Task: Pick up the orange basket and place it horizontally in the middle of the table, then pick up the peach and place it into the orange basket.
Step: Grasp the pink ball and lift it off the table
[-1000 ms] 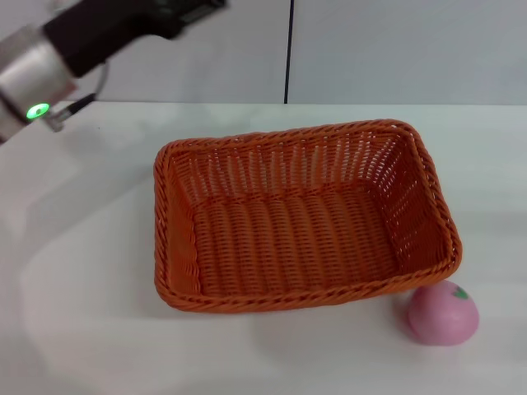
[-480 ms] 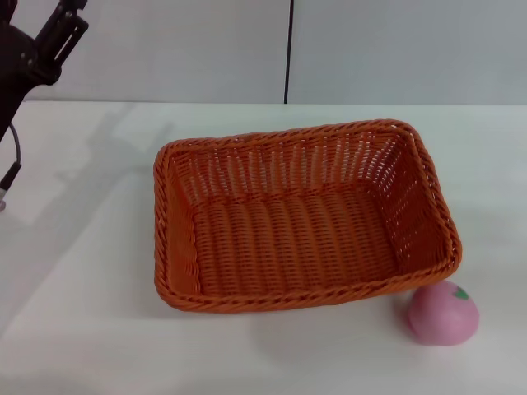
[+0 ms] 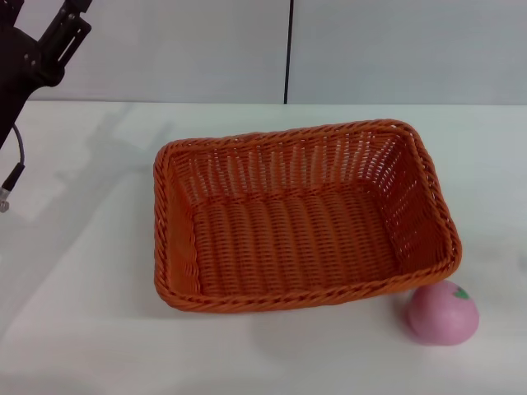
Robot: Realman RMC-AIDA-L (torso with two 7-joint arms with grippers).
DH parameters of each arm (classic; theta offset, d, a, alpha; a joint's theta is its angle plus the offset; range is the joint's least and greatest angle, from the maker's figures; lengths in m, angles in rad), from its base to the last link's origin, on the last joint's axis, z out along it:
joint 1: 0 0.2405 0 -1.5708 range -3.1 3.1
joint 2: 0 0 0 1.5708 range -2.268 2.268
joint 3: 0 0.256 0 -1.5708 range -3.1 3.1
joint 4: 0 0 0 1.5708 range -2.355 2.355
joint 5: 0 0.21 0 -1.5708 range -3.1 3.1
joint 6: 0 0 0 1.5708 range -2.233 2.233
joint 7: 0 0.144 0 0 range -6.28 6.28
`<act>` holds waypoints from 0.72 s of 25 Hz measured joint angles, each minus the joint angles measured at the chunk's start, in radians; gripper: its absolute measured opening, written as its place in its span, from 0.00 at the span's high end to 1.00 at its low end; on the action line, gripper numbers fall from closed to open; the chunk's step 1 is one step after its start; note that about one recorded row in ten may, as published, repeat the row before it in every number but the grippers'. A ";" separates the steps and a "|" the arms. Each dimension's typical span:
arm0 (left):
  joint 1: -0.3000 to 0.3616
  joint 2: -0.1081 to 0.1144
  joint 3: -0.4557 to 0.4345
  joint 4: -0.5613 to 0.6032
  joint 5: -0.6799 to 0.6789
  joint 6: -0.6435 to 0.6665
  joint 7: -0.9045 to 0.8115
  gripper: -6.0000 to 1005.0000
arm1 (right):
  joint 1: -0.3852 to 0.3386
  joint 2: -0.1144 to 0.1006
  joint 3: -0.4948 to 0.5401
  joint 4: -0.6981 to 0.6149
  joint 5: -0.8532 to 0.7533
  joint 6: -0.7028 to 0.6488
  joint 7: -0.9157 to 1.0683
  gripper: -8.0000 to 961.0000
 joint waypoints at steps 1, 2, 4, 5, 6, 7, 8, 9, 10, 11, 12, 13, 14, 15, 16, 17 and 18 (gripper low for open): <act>0.000 0.000 0.000 0.000 0.000 0.000 0.000 0.18 | 0.007 -0.003 -0.005 -0.003 -0.024 -0.012 0.003 0.39; 0.000 0.000 0.000 0.000 0.000 0.000 0.000 0.18 | 0.016 -0.007 -0.014 -0.006 -0.051 -0.021 0.007 0.39; -0.004 0.000 0.000 0.000 0.000 0.000 -0.002 0.18 | 0.042 -0.017 -0.054 -0.011 -0.119 -0.029 0.024 0.40; -0.004 0.000 0.000 0.000 0.000 0.000 -0.002 0.18 | 0.051 -0.020 -0.068 -0.012 -0.137 -0.029 0.029 0.40; -0.004 0.000 0.000 0.000 0.000 0.000 -0.002 0.18 | 0.051 -0.020 -0.068 -0.012 -0.137 -0.029 0.029 0.40; -0.009 -0.002 0.000 -0.008 0.000 -0.001 -0.005 0.18 | 0.061 -0.023 -0.084 -0.013 -0.159 -0.029 0.034 0.40; -0.009 -0.002 0.000 -0.008 0.000 -0.001 -0.005 0.18 | 0.080 -0.026 -0.114 -0.013 -0.191 -0.024 0.048 0.40; -0.009 -0.002 0.000 -0.008 0.000 -0.001 -0.005 0.18 | 0.080 -0.026 -0.114 -0.013 -0.191 -0.024 0.048 0.40; -0.008 -0.001 0.000 -0.009 0.000 -0.001 -0.007 0.18 | 0.096 -0.027 -0.147 -0.013 -0.212 -0.020 0.062 0.40; -0.008 -0.001 0.000 -0.009 0.000 -0.001 -0.007 0.18 | 0.096 -0.027 -0.147 -0.013 -0.212 -0.020 0.062 0.41; -0.008 -0.001 0.000 -0.009 0.000 -0.001 -0.007 0.18 | 0.105 -0.027 -0.164 -0.013 -0.222 -0.017 0.069 0.41; -0.008 -0.001 0.000 -0.009 0.000 -0.001 -0.007 0.18 | 0.120 -0.027 -0.195 -0.011 -0.238 -0.007 0.086 0.41; -0.008 -0.001 0.000 -0.009 0.000 -0.001 -0.007 0.18 | 0.120 -0.027 -0.195 -0.011 -0.238 -0.007 0.086 0.41; -0.007 -0.002 0.000 -0.010 0.000 -0.001 -0.006 0.18 | 0.127 -0.027 -0.210 -0.009 -0.245 0.003 0.094 0.41; -0.007 -0.002 0.000 -0.010 0.000 -0.001 -0.006 0.18 | 0.141 -0.026 -0.238 -0.003 -0.259 0.027 0.107 0.41; -0.007 -0.002 0.000 -0.010 0.000 -0.001 -0.006 0.18 | 0.156 -0.021 -0.262 0.007 -0.267 0.050 0.115 0.41; -0.003 -0.003 0.003 -0.016 0.000 -0.001 -0.001 0.18 | 0.156 -0.021 -0.262 0.007 -0.267 0.050 0.115 0.42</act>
